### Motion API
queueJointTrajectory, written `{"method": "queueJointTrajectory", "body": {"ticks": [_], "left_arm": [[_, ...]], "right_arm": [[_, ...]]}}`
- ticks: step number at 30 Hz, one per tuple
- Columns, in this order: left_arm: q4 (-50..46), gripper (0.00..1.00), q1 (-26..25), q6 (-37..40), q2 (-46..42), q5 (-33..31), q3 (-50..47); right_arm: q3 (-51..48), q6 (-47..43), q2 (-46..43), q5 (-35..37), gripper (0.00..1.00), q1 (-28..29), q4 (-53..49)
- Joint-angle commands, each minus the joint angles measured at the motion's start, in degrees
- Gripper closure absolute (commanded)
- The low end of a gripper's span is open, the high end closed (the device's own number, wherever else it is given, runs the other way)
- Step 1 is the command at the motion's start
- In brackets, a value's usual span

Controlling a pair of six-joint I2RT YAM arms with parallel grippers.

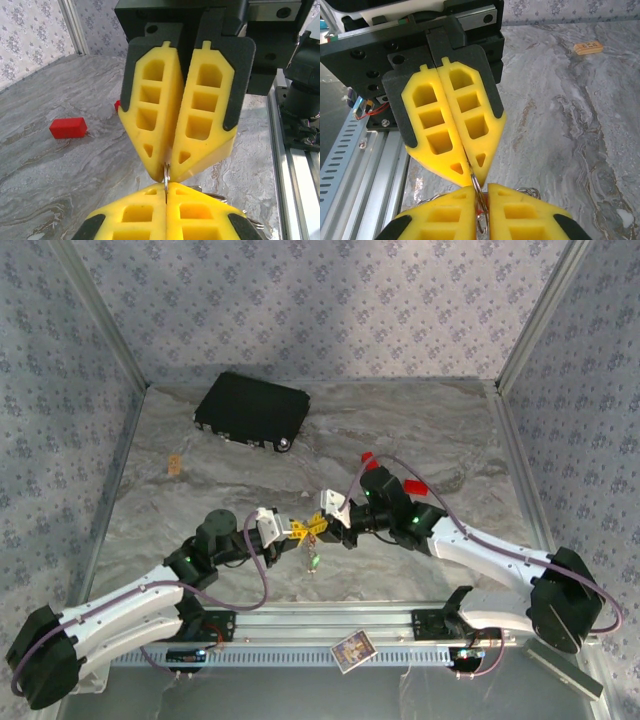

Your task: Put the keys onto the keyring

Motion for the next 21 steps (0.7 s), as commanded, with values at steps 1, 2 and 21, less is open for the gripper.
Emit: {"method": "queueJointTrajectory", "body": {"ticks": [1,2,21], "left_arm": [[4.9,1.0,-0.2,-0.9,-1.3,2.5,0.4],[4.8,1.0,-0.2,-0.9,-1.3,2.4,0.4],[-9.7,0.71,-0.2,5.0,-0.7,-2.5,5.8]], "right_arm": [[0.0,0.4,0.6,-0.7,0.95,0.2,0.9],[0.2,0.2,0.5,-0.7,0.98,0.2,0.7],[13.7,-13.0,3.2,7.2,1.0,1.1,-23.7]]}}
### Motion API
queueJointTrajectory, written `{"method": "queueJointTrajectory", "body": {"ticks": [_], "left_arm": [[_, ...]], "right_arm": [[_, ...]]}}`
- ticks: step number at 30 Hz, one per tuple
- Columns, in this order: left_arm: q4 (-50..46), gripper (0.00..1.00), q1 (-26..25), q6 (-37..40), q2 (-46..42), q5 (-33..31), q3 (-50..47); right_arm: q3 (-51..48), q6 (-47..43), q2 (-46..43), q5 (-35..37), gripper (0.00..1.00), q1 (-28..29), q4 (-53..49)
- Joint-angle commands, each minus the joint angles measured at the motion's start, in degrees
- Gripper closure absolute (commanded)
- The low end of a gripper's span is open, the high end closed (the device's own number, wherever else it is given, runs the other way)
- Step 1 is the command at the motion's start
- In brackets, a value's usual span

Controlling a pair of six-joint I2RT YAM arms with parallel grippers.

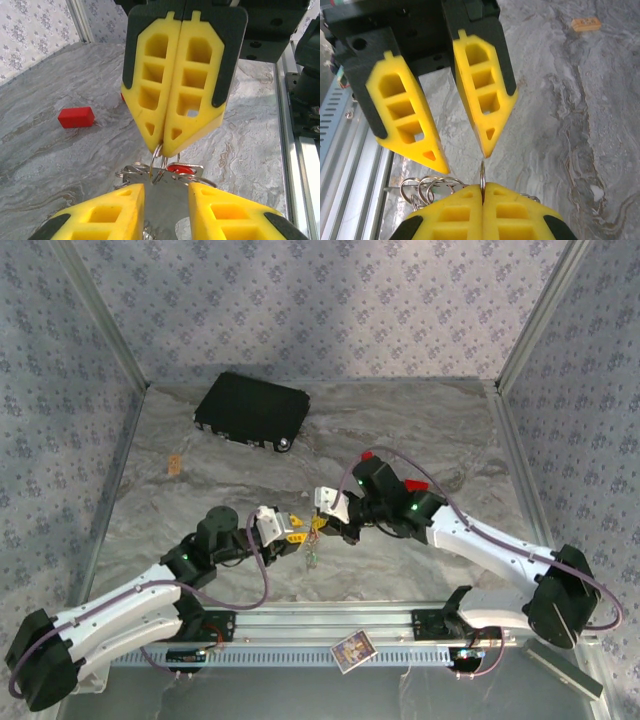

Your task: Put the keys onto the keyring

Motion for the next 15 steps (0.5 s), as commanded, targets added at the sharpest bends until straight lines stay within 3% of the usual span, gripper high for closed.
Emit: {"method": "queueJointTrajectory", "body": {"ticks": [1,15], "left_arm": [[-1.9,0.71,-0.3,2.1,0.2,-0.4,2.6],[-3.6,0.7,-0.3,3.3,3.9,2.5,5.2]], "right_arm": [[4.1,-3.9,1.2,2.2,1.0,0.9,-6.8],[11.0,-9.1,5.5,5.8,1.0,3.8,-13.9]]}}
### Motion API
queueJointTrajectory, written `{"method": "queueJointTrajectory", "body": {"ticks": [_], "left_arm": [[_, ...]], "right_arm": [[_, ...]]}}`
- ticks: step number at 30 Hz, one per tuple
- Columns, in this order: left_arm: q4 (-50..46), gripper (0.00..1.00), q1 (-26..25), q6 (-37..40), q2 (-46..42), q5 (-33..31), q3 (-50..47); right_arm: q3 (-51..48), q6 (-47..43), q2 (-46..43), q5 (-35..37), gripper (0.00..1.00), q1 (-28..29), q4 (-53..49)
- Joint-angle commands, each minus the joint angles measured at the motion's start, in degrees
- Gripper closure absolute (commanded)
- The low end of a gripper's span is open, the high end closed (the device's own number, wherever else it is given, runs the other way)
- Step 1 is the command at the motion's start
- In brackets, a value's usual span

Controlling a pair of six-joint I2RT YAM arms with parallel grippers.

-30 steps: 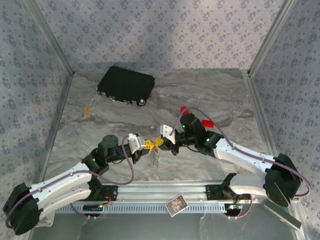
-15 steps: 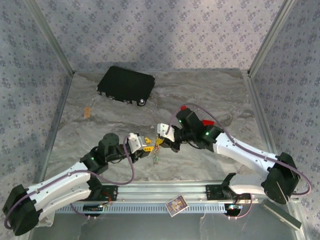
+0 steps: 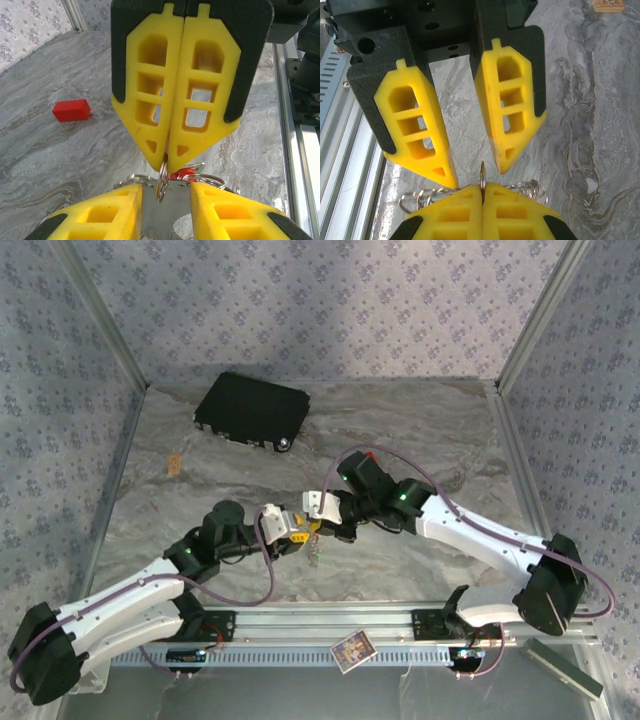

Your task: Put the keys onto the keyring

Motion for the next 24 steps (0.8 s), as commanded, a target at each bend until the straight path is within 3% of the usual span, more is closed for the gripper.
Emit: {"method": "queueJointTrajectory", "body": {"ticks": [1,12,21,24], "left_arm": [[-0.2,0.71,-0.2,1.2,0.7,2.1,2.4],[-1.9,0.91,-0.3,2.2,0.7,2.7,3.0],[-2.1,0.87,-0.3,1.7,0.4,1.9,3.0],[-2.3,0.93,-0.3,2.0,0.3,2.0,3.2]], "right_arm": [[2.6,-2.4,0.9,1.5,1.0,1.2,-2.8],[3.3,-3.5,1.3,3.5,1.0,2.4,-4.4],[2.8,-3.5,0.4,3.4,1.0,2.4,-4.8],[2.7,-3.3,0.3,3.0,1.0,2.4,-4.6]]}}
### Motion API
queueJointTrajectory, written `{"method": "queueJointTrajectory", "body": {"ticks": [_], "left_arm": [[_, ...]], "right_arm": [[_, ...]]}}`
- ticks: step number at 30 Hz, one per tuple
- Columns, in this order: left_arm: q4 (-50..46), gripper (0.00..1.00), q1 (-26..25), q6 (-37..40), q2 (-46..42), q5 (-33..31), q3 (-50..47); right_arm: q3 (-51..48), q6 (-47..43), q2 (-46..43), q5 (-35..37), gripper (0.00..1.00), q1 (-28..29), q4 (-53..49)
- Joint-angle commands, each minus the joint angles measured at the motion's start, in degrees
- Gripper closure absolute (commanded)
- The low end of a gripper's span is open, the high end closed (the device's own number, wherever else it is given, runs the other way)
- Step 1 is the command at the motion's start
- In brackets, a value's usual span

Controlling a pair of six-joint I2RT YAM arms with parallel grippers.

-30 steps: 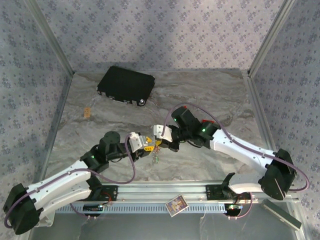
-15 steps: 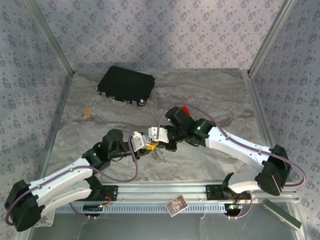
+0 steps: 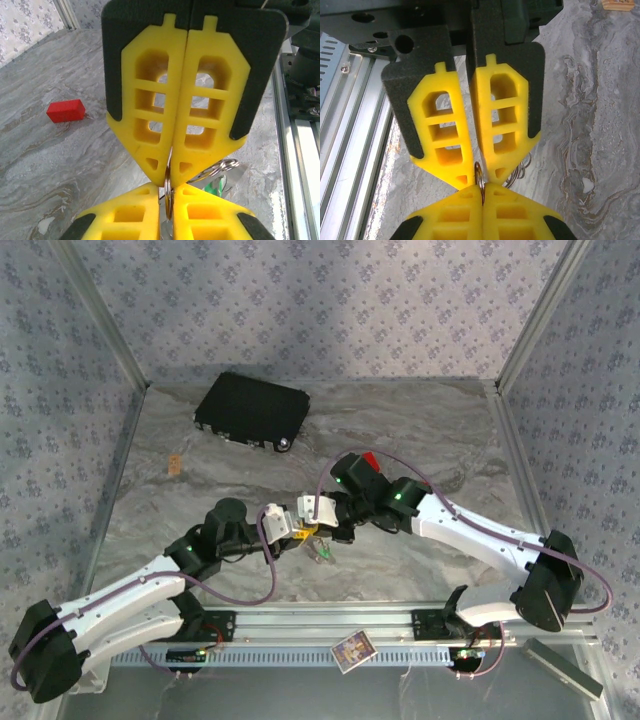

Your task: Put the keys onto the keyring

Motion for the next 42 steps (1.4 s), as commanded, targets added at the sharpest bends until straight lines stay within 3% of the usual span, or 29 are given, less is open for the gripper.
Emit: {"method": "queueJointTrajectory", "body": {"ticks": [1,3,7,10,19,32,42], "left_arm": [[-0.5,0.96,-0.3,0.7,-0.5,0.9,1.9],[-0.7,1.0,-0.3,0.9,-0.7,0.9,1.9],[0.4,1.0,-0.3,0.8,-1.8,1.2,1.1],[3.1,1.0,-0.3,0.3,-2.8,1.7,-0.4],[8.0,1.0,-0.3,-1.0,-2.6,3.0,-2.3],[7.9,1.0,-0.3,-1.0,-2.6,3.3,-2.5],[11.3,1.0,-0.3,-1.8,-2.7,5.6,-3.2]], "right_arm": [[0.3,-0.9,-0.8,0.3,1.0,0.6,-1.5],[0.0,-0.8,-1.1,0.3,1.0,0.4,-1.2],[-4.0,1.2,-4.2,-2.7,0.66,-1.6,3.8],[-7.5,3.5,-6.9,-6.9,0.61,-4.5,8.1],[-10.1,6.6,-7.2,-8.3,0.69,-5.1,9.6],[-10.4,7.3,-6.5,-7.8,0.99,-5.0,10.2],[-10.9,7.2,-3.7,-6.4,1.0,-4.9,10.0]]}}
